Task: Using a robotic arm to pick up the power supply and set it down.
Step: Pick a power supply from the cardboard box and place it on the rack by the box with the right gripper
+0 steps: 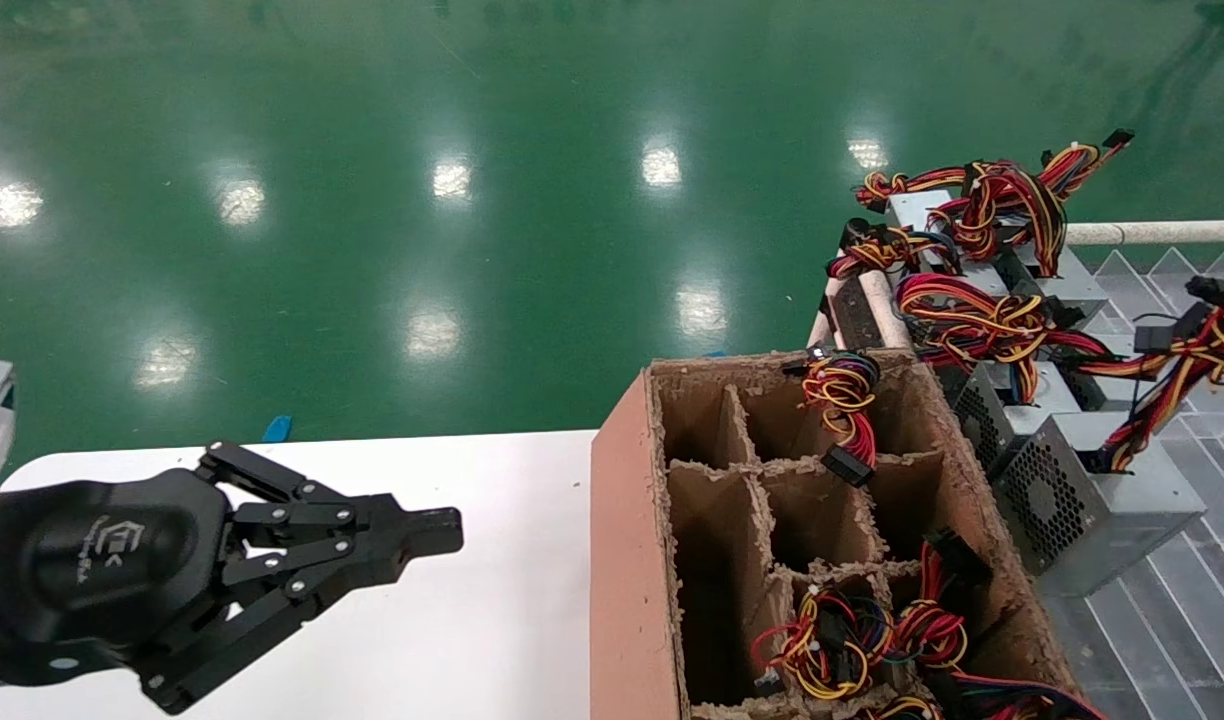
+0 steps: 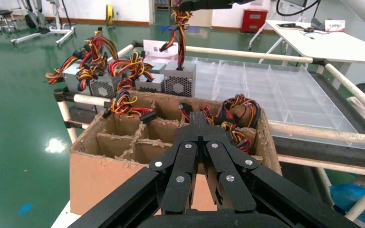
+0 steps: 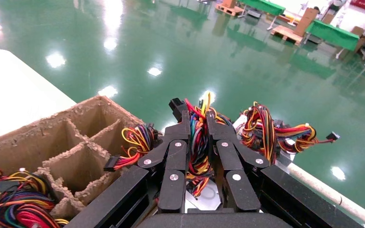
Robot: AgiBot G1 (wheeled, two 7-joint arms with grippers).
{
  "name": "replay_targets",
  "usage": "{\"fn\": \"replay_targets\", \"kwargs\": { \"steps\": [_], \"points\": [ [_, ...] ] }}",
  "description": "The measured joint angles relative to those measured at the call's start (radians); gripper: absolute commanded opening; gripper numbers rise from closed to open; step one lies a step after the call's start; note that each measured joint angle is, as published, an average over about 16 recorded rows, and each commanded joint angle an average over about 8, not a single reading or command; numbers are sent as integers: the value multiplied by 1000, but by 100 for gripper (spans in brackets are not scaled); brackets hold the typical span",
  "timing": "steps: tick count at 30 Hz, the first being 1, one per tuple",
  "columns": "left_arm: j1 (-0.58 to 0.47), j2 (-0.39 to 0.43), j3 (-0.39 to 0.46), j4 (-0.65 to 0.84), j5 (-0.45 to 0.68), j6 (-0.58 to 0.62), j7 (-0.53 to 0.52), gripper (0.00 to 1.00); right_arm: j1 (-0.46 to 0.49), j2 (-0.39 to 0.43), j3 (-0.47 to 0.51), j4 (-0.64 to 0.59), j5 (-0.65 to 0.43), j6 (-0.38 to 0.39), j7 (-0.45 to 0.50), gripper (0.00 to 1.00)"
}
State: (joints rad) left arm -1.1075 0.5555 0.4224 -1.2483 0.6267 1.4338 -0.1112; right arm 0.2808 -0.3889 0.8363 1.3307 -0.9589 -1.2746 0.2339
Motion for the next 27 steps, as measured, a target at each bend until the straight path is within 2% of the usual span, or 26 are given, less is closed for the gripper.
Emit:
{"fn": "replay_targets", "kwargs": {
  "steps": [14, 15, 22, 23, 27],
  "points": [
    [0, 0, 0, 0, 0, 0, 0, 0, 50, -11, -134, -24, 4, 63, -19, 0],
    [0, 0, 0, 0, 0, 0, 0, 0, 53, -11, -141, -27, 5, 64, -19, 6],
    [0, 0, 0, 0, 0, 0, 0, 0, 60, -7, -164, -54, 11, 64, -12, 93],
    [0, 0, 0, 0, 0, 0, 0, 0, 59, -6, -163, -57, 11, 63, -10, 100],
    [0, 0, 0, 0, 0, 0, 0, 0, 53, -2, -154, -67, 10, 58, -5, 100]
  ]
}}
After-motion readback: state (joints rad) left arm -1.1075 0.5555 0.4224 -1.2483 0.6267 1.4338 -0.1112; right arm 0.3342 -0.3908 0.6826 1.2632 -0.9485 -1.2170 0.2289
